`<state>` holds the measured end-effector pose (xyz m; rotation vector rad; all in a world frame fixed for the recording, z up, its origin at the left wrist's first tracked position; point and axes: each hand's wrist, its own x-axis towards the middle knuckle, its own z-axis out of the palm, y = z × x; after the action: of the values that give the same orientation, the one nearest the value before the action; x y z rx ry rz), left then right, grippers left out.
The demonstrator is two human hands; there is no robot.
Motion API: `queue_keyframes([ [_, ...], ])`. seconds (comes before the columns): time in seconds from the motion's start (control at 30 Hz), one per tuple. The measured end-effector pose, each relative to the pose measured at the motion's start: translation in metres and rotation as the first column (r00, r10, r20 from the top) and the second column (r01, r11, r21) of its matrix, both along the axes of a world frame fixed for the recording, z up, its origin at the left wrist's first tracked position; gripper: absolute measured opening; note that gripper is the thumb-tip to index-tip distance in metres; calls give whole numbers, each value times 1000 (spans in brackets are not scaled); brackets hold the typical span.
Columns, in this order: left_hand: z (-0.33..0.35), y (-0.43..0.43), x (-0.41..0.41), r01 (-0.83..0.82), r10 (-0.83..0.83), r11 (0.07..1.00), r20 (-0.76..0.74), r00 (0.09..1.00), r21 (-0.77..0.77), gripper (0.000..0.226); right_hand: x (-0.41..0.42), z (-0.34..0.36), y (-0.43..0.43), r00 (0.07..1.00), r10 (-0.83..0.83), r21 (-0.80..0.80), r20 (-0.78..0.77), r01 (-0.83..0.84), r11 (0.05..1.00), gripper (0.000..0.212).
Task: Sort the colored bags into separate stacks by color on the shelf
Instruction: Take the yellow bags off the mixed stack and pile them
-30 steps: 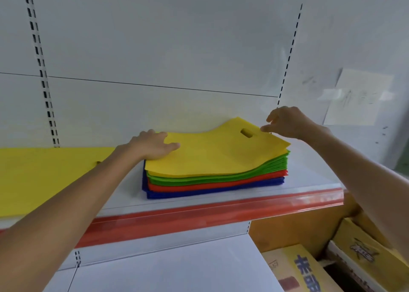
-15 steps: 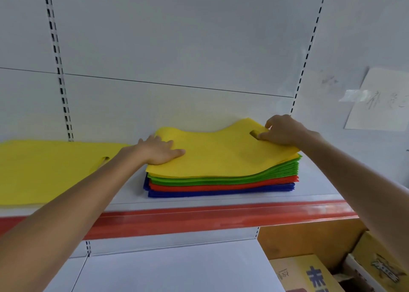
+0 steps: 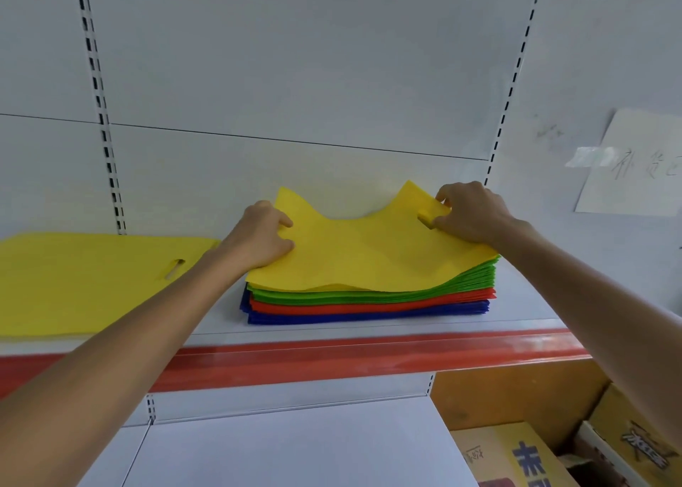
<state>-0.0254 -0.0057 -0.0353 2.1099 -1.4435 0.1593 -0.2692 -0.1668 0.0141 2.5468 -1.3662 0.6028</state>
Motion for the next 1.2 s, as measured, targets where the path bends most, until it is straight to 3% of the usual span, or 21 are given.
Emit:
queue_keyframes([
  [0.07, 1, 1, 3, -41, 23, 991, -138, 990, -126, 37, -1, 1, 1, 1000, 14, 9, 26, -14, 1000, 48],
  [0.17, 4, 1, 4, -44, 5, 984, -224, 974, -170, 30, -3, 5, 6, 997, 17, 1, 71, -17, 1000, 50],
  [0.63, 31, 48, 49, 156, -198, 960, -173, 965, -232, 50, 15, 28, 63, 954, 13, -66, 300, 8, 998, 38],
  [0.83, 45, 108, 115, 87, -128, 969, -167, 978, -233, 50, 80, 36, 105, 922, 94, -51, 376, -81, 995, 35],
  [1.2, 36, 222, 238, -71, 27, 987, -285, 958, -145, 48, 220, 8, 185, 937, 140, -1, 319, -147, 989, 45],
])
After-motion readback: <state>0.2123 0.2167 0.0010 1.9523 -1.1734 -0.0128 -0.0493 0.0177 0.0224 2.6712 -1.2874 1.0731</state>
